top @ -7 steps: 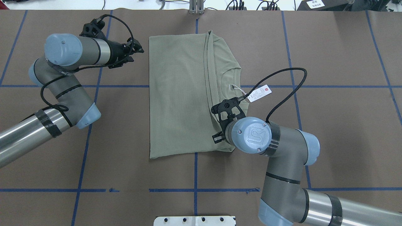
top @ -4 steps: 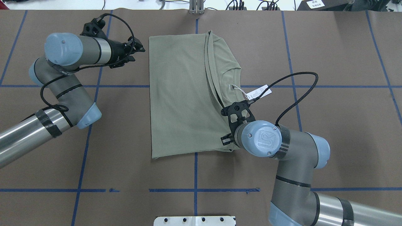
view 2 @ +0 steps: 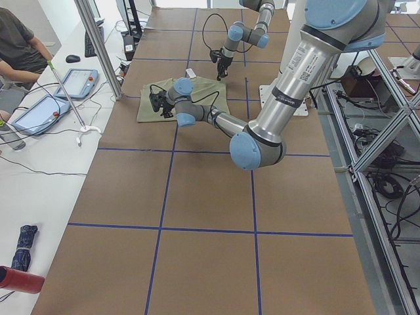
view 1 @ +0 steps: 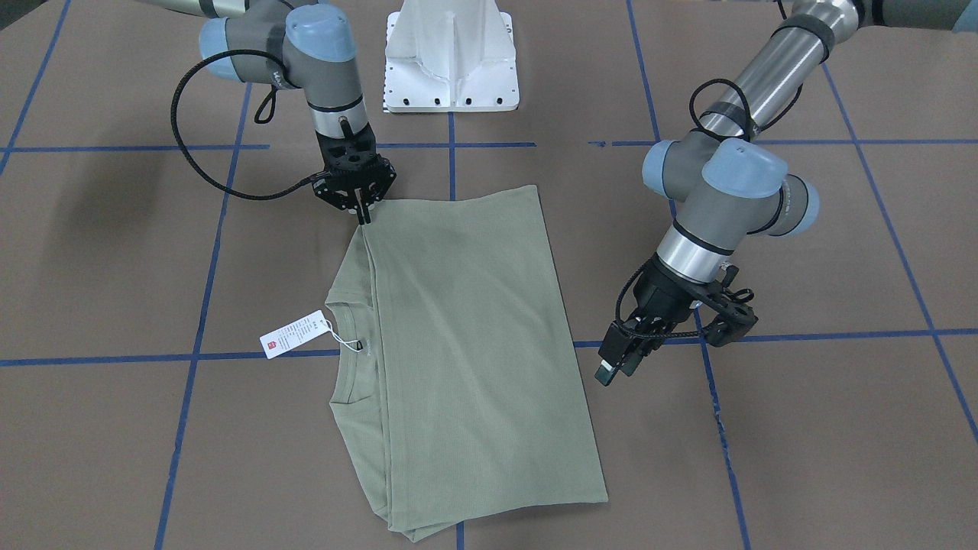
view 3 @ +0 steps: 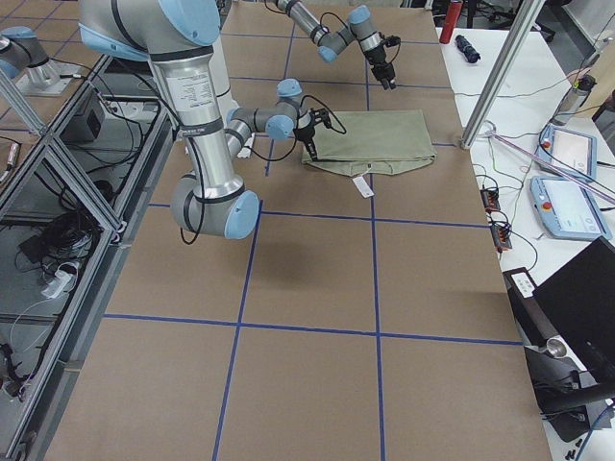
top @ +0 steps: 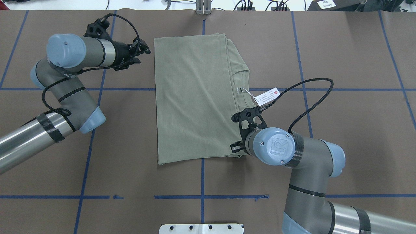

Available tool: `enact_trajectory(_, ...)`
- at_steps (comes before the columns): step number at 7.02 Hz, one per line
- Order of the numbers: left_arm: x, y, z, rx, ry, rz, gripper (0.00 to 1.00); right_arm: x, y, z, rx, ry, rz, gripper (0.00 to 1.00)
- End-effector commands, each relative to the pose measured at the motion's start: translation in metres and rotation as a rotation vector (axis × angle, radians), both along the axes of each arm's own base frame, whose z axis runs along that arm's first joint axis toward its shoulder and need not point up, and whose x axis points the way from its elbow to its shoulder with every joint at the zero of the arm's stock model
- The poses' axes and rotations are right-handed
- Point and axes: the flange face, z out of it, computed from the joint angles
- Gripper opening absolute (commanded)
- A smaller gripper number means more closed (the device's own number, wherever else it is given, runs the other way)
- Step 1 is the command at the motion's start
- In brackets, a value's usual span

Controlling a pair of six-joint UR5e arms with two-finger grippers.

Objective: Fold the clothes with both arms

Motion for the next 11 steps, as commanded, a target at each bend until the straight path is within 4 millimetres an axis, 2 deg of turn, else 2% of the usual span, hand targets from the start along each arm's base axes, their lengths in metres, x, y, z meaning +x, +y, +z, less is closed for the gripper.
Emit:
enact_trajectory(1, 0.0, 0.0, -0.003, 0.002, 0.003, 0.0, 0.62, 0.002, 0.0, -0.006, 0.0, -0.011, 0.001, 0.6)
enact_trajectory(2, -0.001, 0.001, -0.005, 0.005, 0.006, 0.0, 0.62, 0.006, 0.0, -0.006, -0.027, -0.026, 0.03, 0.61)
enact_trajectory(4, -0.001, 0.002, -0.008, 0.008, 0.009, 0.0, 0.62, 0.008, 0.003, -0.01, -0.303, -0.152, 0.295, 0.62)
enact_trajectory(6, -0.001, 0.002, -0.009, 0.01, 0.012, -0.002, 0.62, 0.009, 0.004, -0.005, -0.534, -0.242, 0.523, 0.61)
enact_trajectory(7, -0.001, 0.002, -0.009, 0.011, 0.011, -0.001, 0.62, 0.002, 0.011, 0.001, -0.584, -0.247, 0.566, 0.62)
enact_trajectory(11, -0.001, 0.003, -0.008, 0.009, 0.011, 0.0, 0.62, -0.007, 0.014, 0.011, -0.614, -0.232, 0.59, 0.63)
